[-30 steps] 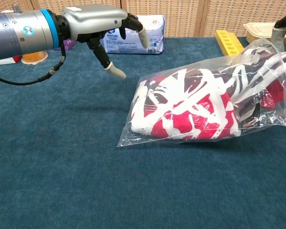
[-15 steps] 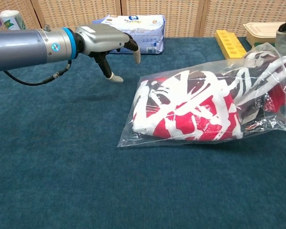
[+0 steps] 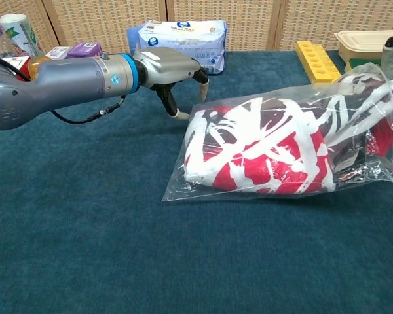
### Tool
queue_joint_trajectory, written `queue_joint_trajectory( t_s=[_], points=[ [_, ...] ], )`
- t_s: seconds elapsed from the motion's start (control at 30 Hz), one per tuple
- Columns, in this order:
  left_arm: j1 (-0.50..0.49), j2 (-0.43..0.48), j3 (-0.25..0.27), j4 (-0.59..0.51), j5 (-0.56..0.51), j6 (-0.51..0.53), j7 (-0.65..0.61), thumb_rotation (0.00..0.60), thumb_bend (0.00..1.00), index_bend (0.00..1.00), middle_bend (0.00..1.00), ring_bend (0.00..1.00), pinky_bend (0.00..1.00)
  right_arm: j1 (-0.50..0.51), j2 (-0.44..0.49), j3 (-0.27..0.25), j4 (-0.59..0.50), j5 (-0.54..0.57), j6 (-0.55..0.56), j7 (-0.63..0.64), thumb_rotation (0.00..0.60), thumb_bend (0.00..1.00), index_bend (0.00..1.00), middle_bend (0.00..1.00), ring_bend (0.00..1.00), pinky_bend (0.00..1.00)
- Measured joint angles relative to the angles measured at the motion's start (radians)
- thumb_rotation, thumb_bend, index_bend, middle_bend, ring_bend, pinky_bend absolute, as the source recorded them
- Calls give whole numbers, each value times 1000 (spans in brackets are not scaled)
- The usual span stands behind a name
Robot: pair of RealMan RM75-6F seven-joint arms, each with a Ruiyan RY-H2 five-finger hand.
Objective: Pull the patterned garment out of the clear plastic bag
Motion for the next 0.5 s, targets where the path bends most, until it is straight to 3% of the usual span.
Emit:
queue_joint_trajectory(
  t_s=[0.5],
  points=[
    [-26,-96,12,132,45,19,-107,600,405,603,214,132,280,1,7,1,0,8,-7,2,600,474,674,510,680,705]
  ],
)
